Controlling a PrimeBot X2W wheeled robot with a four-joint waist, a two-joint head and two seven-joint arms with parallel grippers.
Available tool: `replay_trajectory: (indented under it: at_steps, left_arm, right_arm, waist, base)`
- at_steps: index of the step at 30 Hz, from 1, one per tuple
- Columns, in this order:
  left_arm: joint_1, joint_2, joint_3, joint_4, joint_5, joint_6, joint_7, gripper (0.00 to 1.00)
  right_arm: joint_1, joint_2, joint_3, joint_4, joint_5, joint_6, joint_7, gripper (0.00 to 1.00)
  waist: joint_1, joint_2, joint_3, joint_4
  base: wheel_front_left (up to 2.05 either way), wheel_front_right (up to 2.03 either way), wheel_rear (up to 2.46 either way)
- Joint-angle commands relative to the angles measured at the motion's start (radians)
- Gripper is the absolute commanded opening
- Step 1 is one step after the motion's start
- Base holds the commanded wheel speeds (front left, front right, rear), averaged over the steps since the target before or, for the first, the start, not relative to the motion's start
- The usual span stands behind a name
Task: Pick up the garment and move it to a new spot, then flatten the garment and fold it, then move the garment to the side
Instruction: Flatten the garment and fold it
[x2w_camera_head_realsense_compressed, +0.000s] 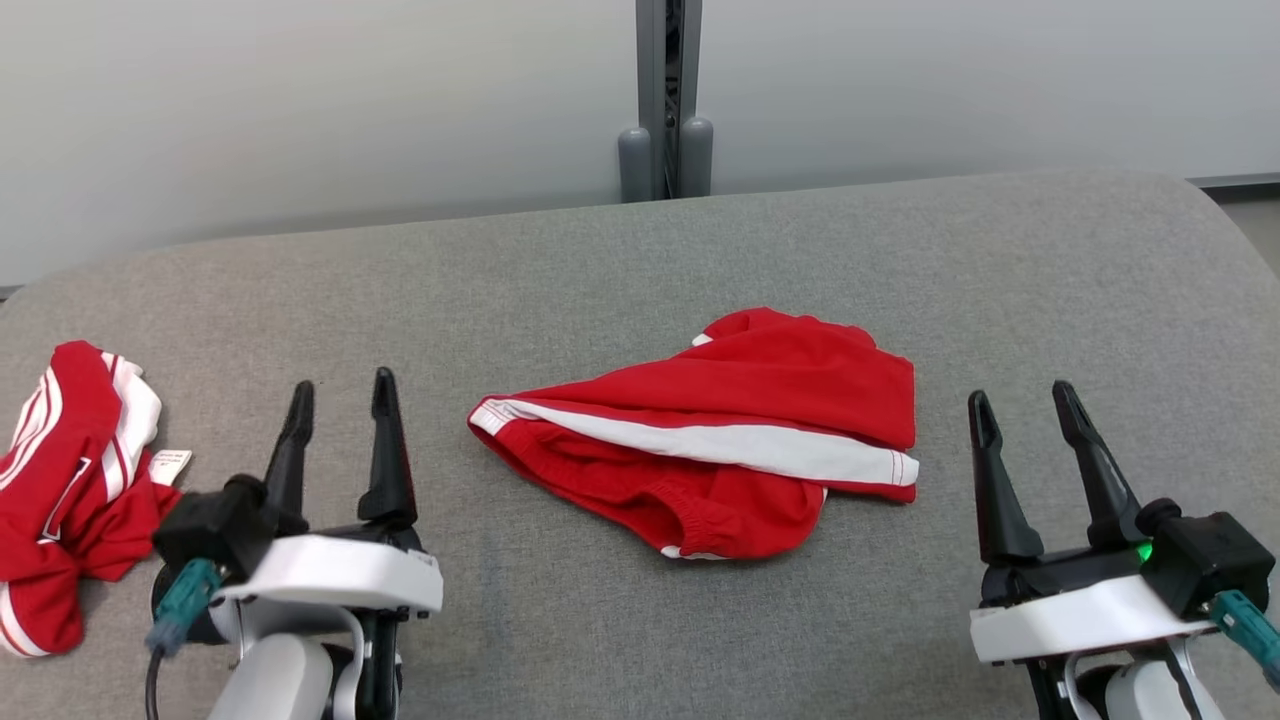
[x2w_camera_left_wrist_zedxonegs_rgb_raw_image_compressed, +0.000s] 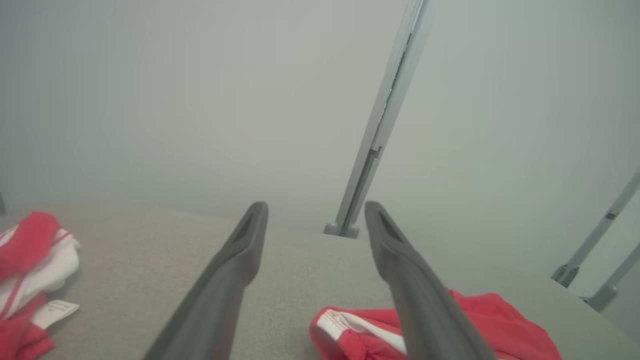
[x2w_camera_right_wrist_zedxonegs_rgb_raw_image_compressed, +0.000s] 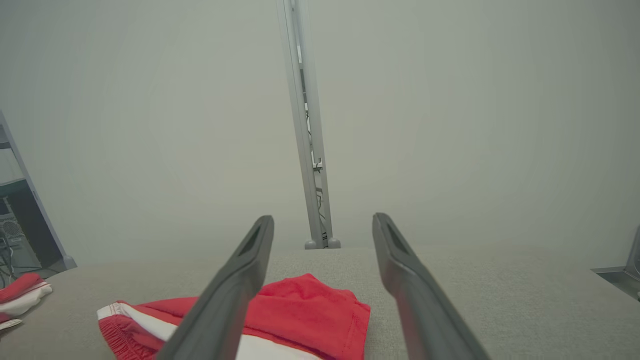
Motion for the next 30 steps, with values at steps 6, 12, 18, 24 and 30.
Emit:
replay_trajectory:
  at_steps: [6,12,18,24,30]
  left_arm:
    - [0.145,-0.074,0.119,-0.105,0.182,-0.035,-0.004,1.0]
    - [0.243,-0.095,0.157,-0.098,0.263,-0.069,-0.004,1.0]
    - [0.265,-0.097,0.149,-0.074,0.248,-0.072,-0.004,1.0]
    - [0.251,-0.098,0.136,-0.061,0.266,-0.033,-0.004,1.0]
    - [0.248,-0.098,0.124,-0.055,0.285,-0.046,-0.004,1.0]
  right_arm:
    - [0.057,-0.006,-0.011,0.008,0.011,0.003,-0.006,1.0]
    - [0.13,-0.006,-0.018,0.039,0.019,0.003,-0.006,1.0]
    - [0.145,-0.006,-0.02,0.071,0.03,0.003,-0.006,1.0]
    - [0.128,-0.006,-0.016,0.074,0.022,0.003,-0.006,1.0]
    - [0.132,-0.006,-0.011,0.066,0.009,0.003,-0.006,1.0]
  waist:
    - [0.0,0.0,-0.035,-0.005]
    - [0.0,0.0,-0.064,-0.006]
    - [0.0,0.0,-0.077,-0.005]
    - [0.0,0.0,-0.08,0.0]
    - [0.0,0.0,-0.078,0.008]
  base:
    - [0.0,0.0,0.0]
    - [0.0,0.0,0.0]
    - [0.0,0.0,0.0]
    - [0.0,0.0,0.0]
    - [0.0,0.0,0.0]
